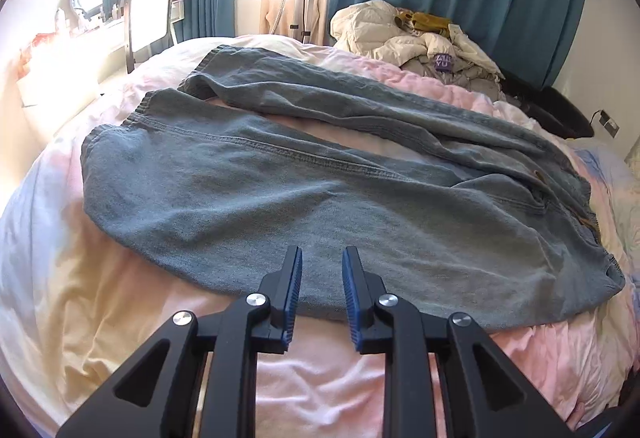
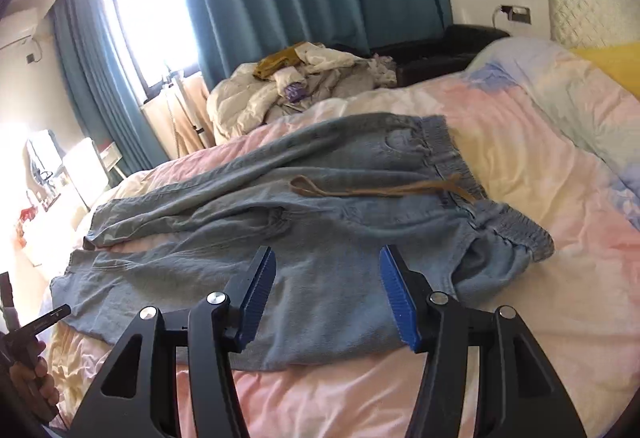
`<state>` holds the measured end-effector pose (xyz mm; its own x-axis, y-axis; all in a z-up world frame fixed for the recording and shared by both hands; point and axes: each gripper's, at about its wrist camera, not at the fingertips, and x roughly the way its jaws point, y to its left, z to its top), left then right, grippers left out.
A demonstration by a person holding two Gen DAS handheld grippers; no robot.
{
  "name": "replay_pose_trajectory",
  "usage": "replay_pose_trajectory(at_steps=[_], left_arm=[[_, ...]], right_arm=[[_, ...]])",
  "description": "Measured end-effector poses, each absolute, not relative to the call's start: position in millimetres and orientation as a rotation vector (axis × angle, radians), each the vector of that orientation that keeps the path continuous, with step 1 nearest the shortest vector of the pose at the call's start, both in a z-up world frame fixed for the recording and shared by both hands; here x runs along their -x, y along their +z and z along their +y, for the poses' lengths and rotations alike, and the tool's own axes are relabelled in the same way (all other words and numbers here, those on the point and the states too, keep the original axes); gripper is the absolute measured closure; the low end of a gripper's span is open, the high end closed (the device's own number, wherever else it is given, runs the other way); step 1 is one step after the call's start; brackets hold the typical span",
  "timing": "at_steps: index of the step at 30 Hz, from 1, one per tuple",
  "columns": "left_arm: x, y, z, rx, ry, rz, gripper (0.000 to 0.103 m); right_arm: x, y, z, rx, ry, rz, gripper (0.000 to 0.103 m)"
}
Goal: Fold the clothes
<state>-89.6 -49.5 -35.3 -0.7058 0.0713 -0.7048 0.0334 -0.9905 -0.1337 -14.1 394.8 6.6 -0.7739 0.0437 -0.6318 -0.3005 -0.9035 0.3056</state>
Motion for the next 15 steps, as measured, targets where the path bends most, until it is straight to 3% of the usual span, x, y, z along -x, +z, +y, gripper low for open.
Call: replay_pose_trajectory(at_steps=[1,3,5,12,15], left_arm=[[88,-35,-48,1.181,2.892,-0.194,0.073],[85,-35,-47,1.169,2.918,-0.159,0.044],[87,-37,-47,1.183,2.895,-0.185,0.032],[102,-47,-59,1.291,2.841,-0.334,0.029],[112,-55,-77,1.396,2.81,-0.473,0.029]], right_arm=[[14,0,404,0.979,2.712,0.678,0.048],[13,-10,420,0.999,2.672,0.825,0.048],[11,-18,432,0.995,2.619,0.93,0.048],[7,-36,452,1.009,2.486,1.035,0.046],[7,-40,454,1.009,2.462,1.056,0.031]])
